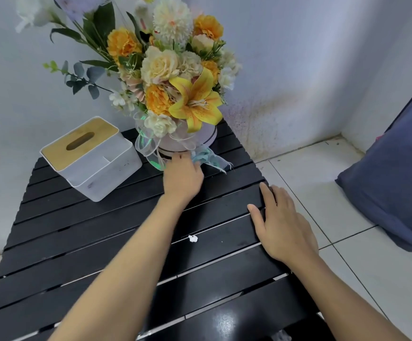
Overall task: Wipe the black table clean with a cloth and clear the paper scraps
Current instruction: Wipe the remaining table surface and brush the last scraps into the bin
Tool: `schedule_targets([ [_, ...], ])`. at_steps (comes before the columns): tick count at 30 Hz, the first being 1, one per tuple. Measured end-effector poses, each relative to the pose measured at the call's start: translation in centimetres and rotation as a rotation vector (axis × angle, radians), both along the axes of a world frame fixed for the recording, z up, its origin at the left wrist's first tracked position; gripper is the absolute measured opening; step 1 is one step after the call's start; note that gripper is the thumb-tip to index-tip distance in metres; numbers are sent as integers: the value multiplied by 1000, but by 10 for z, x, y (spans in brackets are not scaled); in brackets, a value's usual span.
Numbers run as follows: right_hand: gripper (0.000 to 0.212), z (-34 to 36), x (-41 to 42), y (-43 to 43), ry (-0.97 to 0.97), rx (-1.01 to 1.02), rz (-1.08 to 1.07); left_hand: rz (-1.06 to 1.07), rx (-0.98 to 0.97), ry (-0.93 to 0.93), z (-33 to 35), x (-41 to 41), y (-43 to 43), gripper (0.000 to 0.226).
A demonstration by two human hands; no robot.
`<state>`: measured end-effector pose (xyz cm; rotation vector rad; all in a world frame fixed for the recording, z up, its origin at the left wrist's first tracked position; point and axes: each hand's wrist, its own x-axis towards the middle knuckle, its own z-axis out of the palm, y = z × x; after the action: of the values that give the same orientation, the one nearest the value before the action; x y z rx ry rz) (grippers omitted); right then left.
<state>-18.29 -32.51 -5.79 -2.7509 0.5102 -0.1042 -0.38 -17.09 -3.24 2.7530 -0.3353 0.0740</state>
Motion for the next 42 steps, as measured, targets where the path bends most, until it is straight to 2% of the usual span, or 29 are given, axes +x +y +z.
schedule_targets([
  [2, 63, 1, -1, 1, 1, 10, 3, -82, -120, 32, -4, -5, -4, 37],
  [5, 62, 4, -1, 2, -4, 35, -3, -137, -478, 350, 16, 3, 7, 19],
  [7, 62, 5, -1, 2, -9, 45, -2, -50, -542, 279, 28, 12, 16, 19],
  [9, 62, 5, -1, 2, -9, 44, 2, 20, -404, 132, 28, 17, 18, 26],
  [11, 62, 5, 0, 3, -6, 50, 3, 19, -176, 92, 18, 14, 10, 31],
  [13, 61, 4, 1, 3, -8, 60, -6, 32, -46, 54, 3, 6, -7, 38],
  [15, 61, 3, 2, 4, -17, 67, -15, 8, -69, 33, -5, -5, -27, 41],
  [18, 62, 1, 2, 3, -18, 66, -15, -139, -97, 68, -4, -18, -51, 41],
  [21, 62, 0, 0, 1, -20, 53, -7, -178, 76, 35, 8, -16, -37, 40],
  [26, 62, 0, 1, 1, -16, 38, -10, 164, 211, -46, 5, -20, 46, 40],
  [29, 62, 1, 1, 3, -3, 29, -10, 243, 201, -13, 2, -22, 49, 44],
  [32, 62, 2, 2, 2, -9, 26, -17, 178, 200, -17, 3, -14, 19, 48],
  [37, 62, 3, 0, 2, -9, 31, -2, -31, 120, 28, 1, -4, -46, 39],
  [40, 63, 2, 0, 0, -6, 46, 5, -151, 221, 55, 12, 6, -39, 40],
  [42, 63, 1, 0, -1, -14, 51, 8, -158, 320, 68, 23, 9, -15, 38],
])
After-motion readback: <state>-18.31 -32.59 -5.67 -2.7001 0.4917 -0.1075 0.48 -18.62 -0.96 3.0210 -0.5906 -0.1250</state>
